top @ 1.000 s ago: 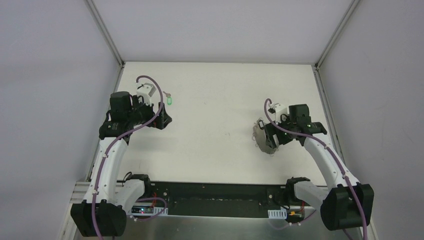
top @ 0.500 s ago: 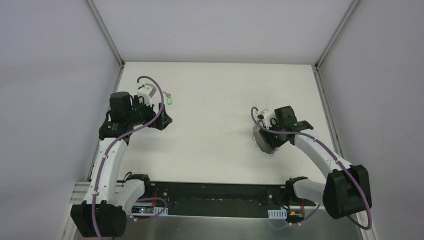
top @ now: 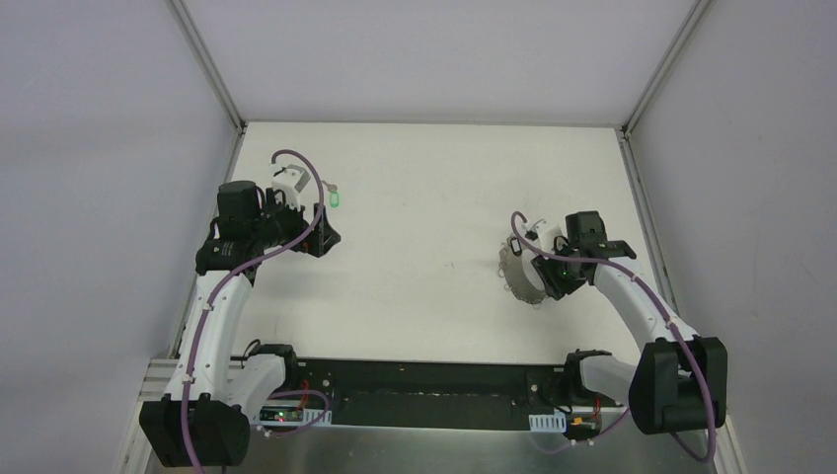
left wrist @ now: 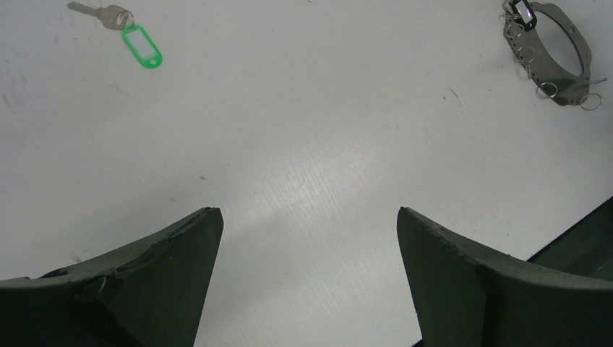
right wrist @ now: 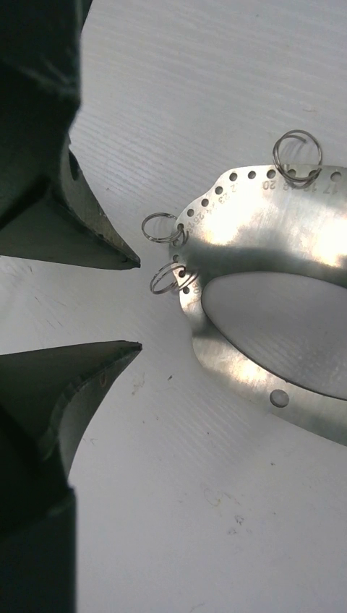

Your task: Put the keys on the keyring

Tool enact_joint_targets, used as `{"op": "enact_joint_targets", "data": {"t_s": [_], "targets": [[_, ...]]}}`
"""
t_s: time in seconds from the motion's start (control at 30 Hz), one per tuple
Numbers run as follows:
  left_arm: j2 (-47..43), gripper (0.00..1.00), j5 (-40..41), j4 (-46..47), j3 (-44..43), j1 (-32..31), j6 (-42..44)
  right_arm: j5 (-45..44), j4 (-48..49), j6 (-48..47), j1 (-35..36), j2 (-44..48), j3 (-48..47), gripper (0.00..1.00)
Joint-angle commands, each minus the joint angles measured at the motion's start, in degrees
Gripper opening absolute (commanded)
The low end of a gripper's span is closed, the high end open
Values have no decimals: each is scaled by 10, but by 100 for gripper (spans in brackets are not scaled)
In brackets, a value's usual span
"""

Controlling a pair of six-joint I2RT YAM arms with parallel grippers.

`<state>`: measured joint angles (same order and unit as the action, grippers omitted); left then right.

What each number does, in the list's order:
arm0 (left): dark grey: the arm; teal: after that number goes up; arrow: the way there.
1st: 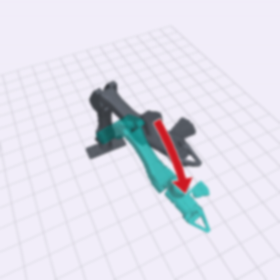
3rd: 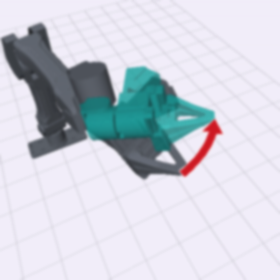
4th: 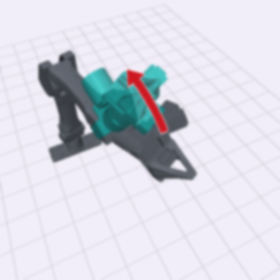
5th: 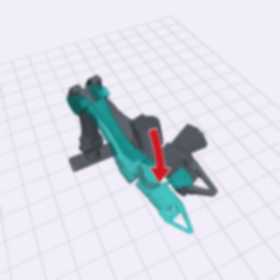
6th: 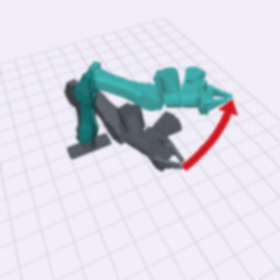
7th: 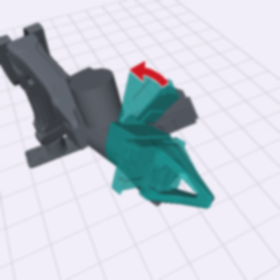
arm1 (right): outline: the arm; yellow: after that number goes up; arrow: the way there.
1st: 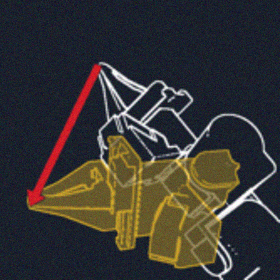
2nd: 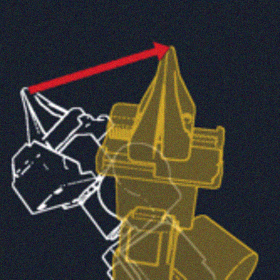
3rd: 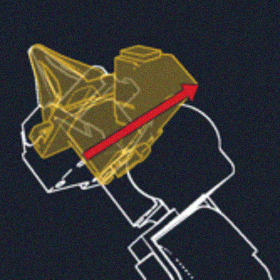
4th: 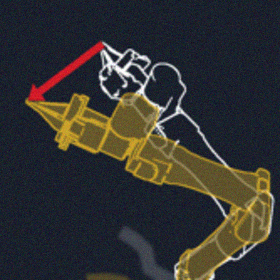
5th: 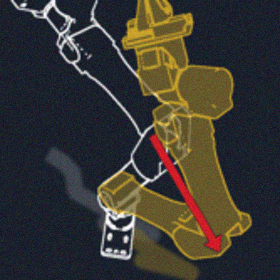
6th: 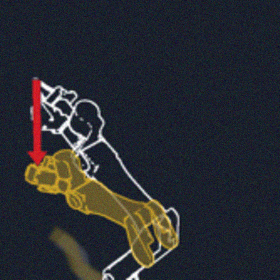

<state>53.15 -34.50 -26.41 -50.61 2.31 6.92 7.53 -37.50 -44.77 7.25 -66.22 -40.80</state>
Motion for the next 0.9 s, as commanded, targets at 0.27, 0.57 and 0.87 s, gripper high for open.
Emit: {"op": "enact_joint_targets", "data": {"t_s": [0.27, 0.57, 0.87], "targets": [[-13, 93, -25, 8, 2, 0, 11, 54, -10, -65, -11, -50, -8, 38], [-9, 93, -25, 8, 2, 0, 12, 59, 13, -79, -11, -76, 0, 36], [-4, 93, -24, 7, 0, 0, 11, 79, -2, -92, -11, -90, -7, 18]]}}
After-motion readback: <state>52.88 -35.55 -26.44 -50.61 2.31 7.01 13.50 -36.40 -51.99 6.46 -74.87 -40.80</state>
